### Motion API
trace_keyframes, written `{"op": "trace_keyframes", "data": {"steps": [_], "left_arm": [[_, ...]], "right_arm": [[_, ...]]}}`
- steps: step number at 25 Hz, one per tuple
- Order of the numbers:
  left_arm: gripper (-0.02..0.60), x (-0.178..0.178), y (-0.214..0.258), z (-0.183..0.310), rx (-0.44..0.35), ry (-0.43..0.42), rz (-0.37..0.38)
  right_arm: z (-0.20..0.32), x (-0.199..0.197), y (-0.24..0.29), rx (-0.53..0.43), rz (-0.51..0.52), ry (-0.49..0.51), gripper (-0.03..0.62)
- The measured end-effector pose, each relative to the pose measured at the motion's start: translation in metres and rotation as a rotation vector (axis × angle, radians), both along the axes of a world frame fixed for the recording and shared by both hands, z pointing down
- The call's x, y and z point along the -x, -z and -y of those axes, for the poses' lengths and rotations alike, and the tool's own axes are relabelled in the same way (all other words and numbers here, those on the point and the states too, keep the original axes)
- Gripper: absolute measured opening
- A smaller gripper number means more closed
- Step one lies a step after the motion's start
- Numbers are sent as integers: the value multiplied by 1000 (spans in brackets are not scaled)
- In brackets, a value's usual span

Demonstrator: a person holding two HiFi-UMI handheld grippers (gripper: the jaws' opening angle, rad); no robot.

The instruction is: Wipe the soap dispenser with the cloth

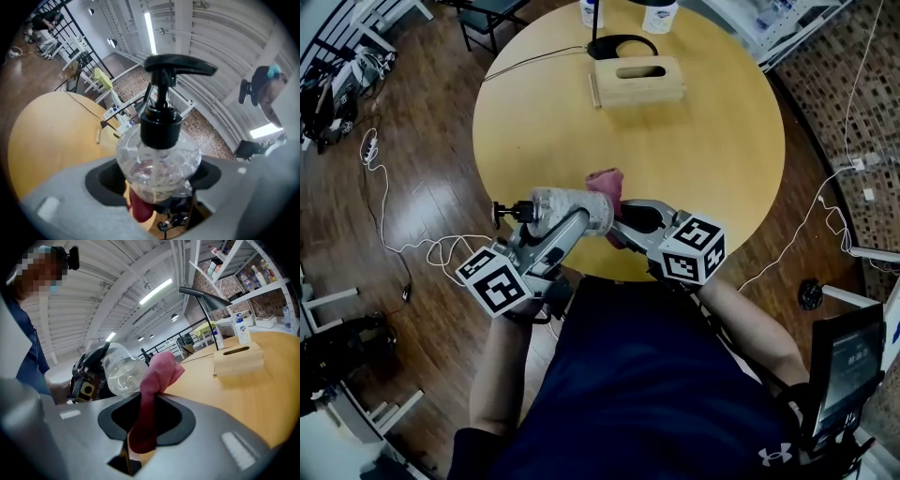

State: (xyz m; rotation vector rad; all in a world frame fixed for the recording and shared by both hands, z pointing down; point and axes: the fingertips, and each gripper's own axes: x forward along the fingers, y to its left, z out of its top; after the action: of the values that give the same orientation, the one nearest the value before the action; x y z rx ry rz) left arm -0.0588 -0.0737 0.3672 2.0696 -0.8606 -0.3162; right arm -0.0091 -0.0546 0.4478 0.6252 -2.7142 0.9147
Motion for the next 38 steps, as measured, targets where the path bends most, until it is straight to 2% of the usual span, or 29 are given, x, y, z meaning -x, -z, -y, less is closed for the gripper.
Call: {"op": "trace_keyframes", "data": {"steps": [6, 11, 15, 19, 23, 31, 33, 38], "left_arm": [[368, -4, -4, 8, 8, 49, 19], [368, 2, -13, 14, 4, 75, 89], [368, 6, -25, 12, 14, 81, 103], [368, -3, -28, 2, 28, 52, 107], [368, -13, -22, -7, 46, 37, 60], [368, -15, -17, -3, 98, 96, -66], [368, -13, -18, 3, 92, 108, -39], [367, -6, -27, 8, 52, 104, 98]], "right_arm": [[-28, 8, -12, 34, -18, 61, 91], [-44, -4, -1, 7, -4, 121, 91], [-37, -17, 12, 1, 27, 88, 91], [-20, -28, 13, 13, 45, 28, 91], [-12, -25, 4, 9, 26, 28, 91], [-32, -5, -19, 49, -26, 94, 89], [-43, -1, -21, 48, -36, 130, 91], [-58, -5, -9, 43, -17, 152, 91]]}}
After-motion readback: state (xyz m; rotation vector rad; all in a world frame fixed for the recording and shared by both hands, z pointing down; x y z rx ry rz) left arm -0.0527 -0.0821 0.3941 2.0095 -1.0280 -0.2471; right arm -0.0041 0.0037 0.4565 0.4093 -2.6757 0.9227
